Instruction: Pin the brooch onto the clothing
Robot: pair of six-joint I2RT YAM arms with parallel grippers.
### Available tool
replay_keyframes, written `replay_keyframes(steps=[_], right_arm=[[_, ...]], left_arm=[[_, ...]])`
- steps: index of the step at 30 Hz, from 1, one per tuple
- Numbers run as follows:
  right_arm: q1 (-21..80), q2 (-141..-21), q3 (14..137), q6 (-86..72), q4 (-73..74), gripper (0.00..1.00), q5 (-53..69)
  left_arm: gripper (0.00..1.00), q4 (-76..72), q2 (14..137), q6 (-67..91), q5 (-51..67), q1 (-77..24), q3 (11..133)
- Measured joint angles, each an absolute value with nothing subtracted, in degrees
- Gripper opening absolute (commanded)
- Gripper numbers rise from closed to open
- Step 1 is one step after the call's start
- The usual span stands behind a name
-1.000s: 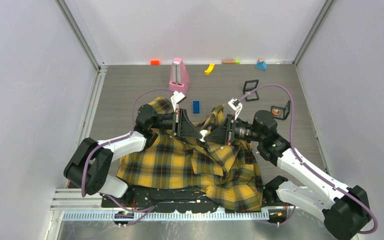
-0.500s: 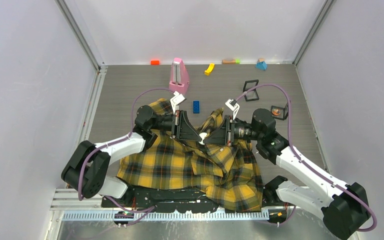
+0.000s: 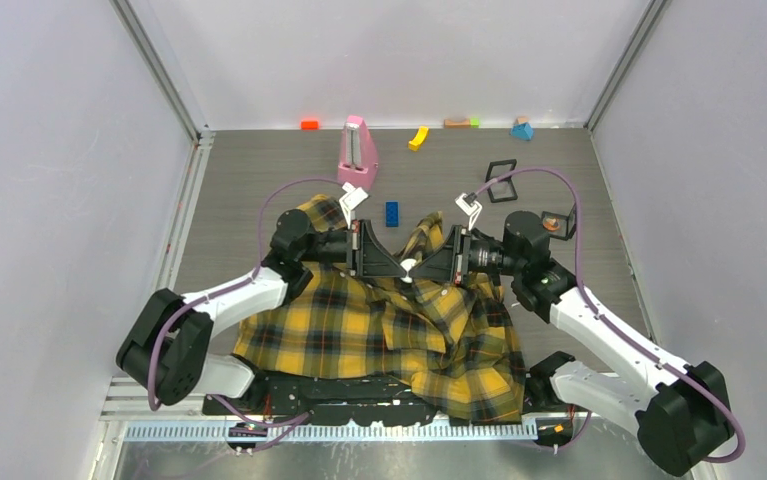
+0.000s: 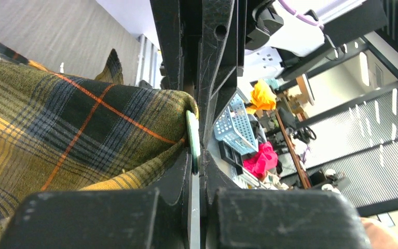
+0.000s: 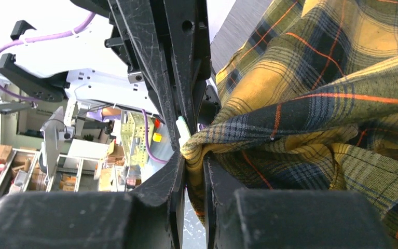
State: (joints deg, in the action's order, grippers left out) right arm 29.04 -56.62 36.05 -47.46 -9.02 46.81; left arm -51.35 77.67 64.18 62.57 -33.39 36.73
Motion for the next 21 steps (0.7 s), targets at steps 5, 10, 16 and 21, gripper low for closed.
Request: replay_keyframes(steps=[5,10,16,21], right_arm=[[27.1,-57.3,34.9,-49.2,-9.8,0.01,46.6],[26.4,-57.0,33.9,-49.6,-9.8,0.03,45.6],[25.9,-55.2,33.5,-48.2,-8.5,0.53,44.2],[22.8,-51.1,33.2,-46.1,-6.4,0.72,38.6]], left_arm=[[0.0,-46.2,77.1,61.1,58.9,-33.9,36.7],[0.0,-39.4,75.8,57.0,56.0,-34.3,36.9],[0.0,-23.3,72.6,46.2,52.2,-35.8,41.2],[0.0,-15.1,71.0,40.9,53.3,-36.2,42.1]])
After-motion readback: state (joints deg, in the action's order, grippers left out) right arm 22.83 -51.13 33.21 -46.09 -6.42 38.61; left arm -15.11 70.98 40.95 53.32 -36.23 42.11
